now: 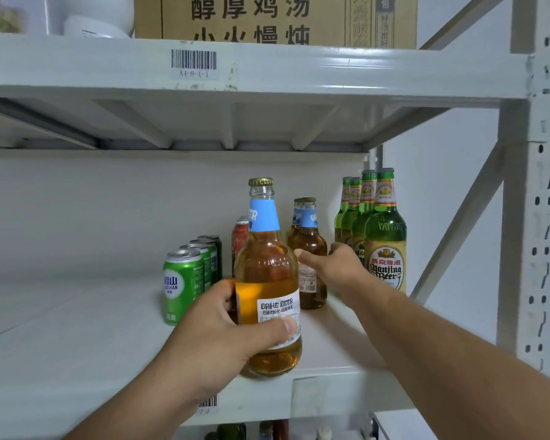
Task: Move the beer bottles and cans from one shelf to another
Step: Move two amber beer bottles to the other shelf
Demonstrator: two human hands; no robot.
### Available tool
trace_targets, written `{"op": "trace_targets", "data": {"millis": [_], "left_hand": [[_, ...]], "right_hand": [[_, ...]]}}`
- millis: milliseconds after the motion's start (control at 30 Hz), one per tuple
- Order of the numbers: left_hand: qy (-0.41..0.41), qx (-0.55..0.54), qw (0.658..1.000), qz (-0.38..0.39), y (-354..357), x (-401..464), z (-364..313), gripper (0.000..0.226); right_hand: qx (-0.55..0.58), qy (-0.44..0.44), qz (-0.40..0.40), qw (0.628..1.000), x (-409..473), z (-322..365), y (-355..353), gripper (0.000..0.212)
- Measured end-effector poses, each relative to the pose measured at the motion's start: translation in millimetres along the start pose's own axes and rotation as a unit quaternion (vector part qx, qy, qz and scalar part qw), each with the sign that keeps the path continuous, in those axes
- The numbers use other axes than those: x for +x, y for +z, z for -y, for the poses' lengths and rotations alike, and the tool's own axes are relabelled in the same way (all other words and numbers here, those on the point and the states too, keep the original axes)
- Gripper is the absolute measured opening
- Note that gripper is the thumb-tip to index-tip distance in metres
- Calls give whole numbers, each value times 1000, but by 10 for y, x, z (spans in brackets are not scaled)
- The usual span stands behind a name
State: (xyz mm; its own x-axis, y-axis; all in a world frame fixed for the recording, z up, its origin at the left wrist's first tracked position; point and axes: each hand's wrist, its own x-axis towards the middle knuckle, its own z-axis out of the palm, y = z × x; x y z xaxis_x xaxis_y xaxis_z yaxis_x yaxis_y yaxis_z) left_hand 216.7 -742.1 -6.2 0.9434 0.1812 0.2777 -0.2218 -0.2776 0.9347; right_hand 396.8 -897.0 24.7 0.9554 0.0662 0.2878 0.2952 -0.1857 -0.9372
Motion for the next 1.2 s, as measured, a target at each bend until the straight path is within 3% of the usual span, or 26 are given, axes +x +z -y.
{"op": "trace_targets", "data": {"millis": [233, 567, 1200], "left_hand": [[37, -6, 999, 10, 304, 164, -108, 49], [8, 23, 1000, -18, 798, 692, -83, 49], [-34, 18, 999, -18, 945, 1019, 90, 46]], "right_hand": [[-141, -49, -8, 989, -397, 140, -384, 68], [-146, -58, 15, 988, -769, 49, -964, 46], [-179, -72, 75, 978, -1007, -76, -917, 67]]}}
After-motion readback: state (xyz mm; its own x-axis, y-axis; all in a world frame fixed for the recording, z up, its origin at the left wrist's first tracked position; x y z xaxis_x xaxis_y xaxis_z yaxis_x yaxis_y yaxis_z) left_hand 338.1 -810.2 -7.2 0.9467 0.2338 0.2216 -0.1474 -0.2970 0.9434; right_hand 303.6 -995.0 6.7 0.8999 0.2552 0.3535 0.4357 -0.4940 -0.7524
